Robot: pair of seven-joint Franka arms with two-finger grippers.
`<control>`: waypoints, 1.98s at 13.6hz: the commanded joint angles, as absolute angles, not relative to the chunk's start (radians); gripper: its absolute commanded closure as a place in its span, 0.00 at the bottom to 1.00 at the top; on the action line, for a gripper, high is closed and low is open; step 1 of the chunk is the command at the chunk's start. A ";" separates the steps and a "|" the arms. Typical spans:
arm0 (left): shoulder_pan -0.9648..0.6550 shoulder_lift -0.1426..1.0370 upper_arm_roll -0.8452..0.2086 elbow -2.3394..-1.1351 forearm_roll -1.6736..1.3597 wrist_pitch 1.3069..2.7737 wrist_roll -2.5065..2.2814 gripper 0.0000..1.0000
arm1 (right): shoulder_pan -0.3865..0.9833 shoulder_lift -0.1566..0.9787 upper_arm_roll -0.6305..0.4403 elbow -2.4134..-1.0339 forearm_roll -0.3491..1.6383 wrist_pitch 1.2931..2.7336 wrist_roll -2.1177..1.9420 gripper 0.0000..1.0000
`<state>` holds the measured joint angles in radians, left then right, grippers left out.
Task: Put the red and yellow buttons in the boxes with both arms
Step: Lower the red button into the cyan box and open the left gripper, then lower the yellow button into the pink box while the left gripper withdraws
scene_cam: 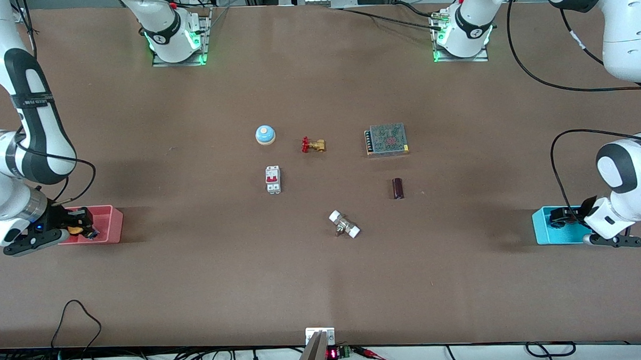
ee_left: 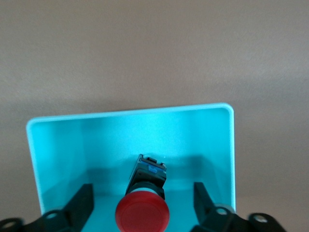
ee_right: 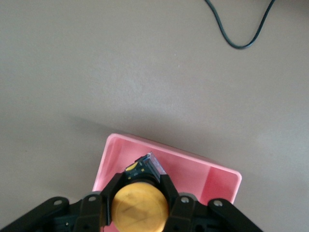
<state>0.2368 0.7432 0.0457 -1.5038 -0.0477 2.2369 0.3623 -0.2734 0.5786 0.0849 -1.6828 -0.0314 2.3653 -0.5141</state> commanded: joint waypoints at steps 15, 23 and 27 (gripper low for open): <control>-0.034 0.169 0.092 -1.600 -0.071 1.806 0.028 0.00 | -0.322 0.601 0.100 -1.746 -0.015 2.407 -0.563 0.75; 0.160 0.081 -0.097 -1.614 -0.069 1.763 -0.026 0.00 | -0.330 0.614 0.100 -1.746 -0.015 2.418 -0.580 0.66; 0.077 0.058 -0.031 -1.617 -0.064 1.692 -0.028 0.00 | -0.331 0.617 0.100 -1.746 -0.015 2.419 -0.580 0.56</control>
